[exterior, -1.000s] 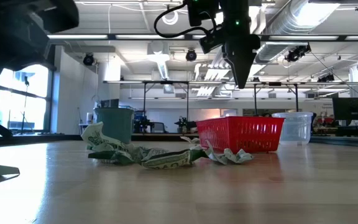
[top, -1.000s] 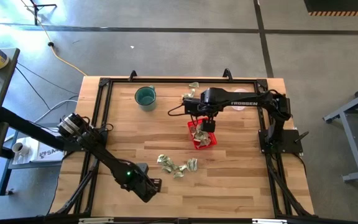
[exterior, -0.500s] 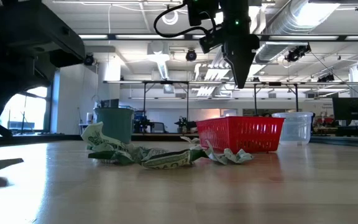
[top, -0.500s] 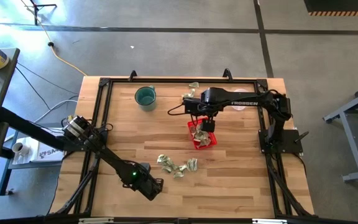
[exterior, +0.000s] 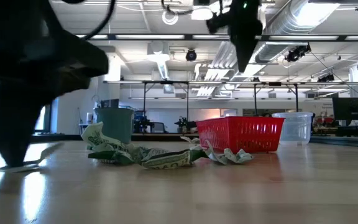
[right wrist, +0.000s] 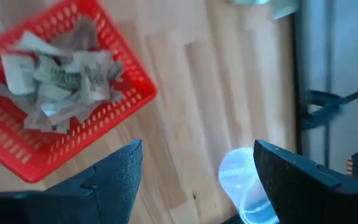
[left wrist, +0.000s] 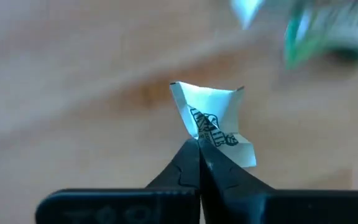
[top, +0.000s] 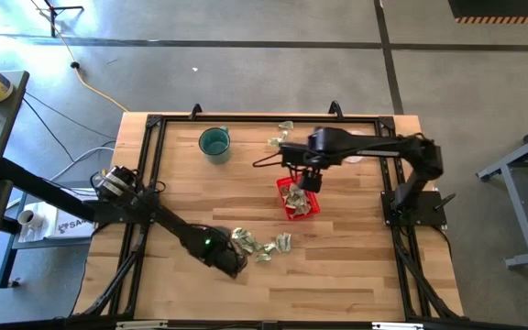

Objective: Pick and place items into bin
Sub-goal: Put the stevia packet into the orange bin

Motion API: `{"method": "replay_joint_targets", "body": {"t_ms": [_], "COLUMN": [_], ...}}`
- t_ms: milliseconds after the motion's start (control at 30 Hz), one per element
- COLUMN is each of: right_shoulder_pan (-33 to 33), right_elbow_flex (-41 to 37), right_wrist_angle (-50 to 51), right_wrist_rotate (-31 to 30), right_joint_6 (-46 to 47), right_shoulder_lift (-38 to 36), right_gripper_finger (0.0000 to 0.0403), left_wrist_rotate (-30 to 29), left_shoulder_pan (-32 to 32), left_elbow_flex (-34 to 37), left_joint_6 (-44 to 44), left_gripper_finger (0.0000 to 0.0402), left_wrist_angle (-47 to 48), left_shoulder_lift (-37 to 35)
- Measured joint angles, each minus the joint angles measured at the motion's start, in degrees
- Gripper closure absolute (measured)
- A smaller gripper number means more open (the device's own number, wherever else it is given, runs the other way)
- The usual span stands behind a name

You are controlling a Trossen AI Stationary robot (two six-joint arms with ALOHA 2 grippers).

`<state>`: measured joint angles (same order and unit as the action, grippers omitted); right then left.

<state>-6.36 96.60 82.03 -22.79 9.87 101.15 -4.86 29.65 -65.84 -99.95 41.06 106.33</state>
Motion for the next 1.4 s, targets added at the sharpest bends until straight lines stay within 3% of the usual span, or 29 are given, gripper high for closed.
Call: {"method": "replay_joint_targets", "body": {"t_ms": [200, 433, 667, 867, 1133, 1400], "right_shoulder_pan": [3.03, 7.16, 10.84, 15.42, 17.06, 16.88], "right_elbow_flex": [0.0, -6.42, -27.59, -40.74, -41.06, -38.18], "right_wrist_angle": [6.53, 7.82, 6.3, -4.79, -6.61, -6.07], "right_wrist_rotate": [-9.18, -9.74, 1.27, 7.98, 5.6, 0.26], "right_joint_6": [13.93, 28.86, 39.76, 45.48, 46.69, 46.7], "right_shoulder_lift": [-9.57, -22.4, -33.4, -37.17, -37.11, -38.71], "right_gripper_finger": [0.014, 0.0167, 0.0195, 0.0212, 0.0212, 0.0212], "left_wrist_rotate": [-8.76, -12.84, -9.21, -7.34, 1.34, 4.85], "left_shoulder_pan": [-5.13, -14.43, -22.22, -25.93, -31.21, -31.53], "left_elbow_flex": [0.17, 0.06, -4.05, -11.35, -21.06, -28.6], "left_joint_6": [9.76, 27.37, 40.82, 49.62, 57.02, 57.92], "left_gripper_finger": [0.038, 0.0379, 0.0379, 0.0379, 0.0374, 0.0321], "left_wrist_angle": [4.72, 0.77, -3.73, -6.85, -12.05, -10.36], "left_shoulder_lift": [-5.11, -12.49, -11.75, -10.35, 0.26, 10.55]}}
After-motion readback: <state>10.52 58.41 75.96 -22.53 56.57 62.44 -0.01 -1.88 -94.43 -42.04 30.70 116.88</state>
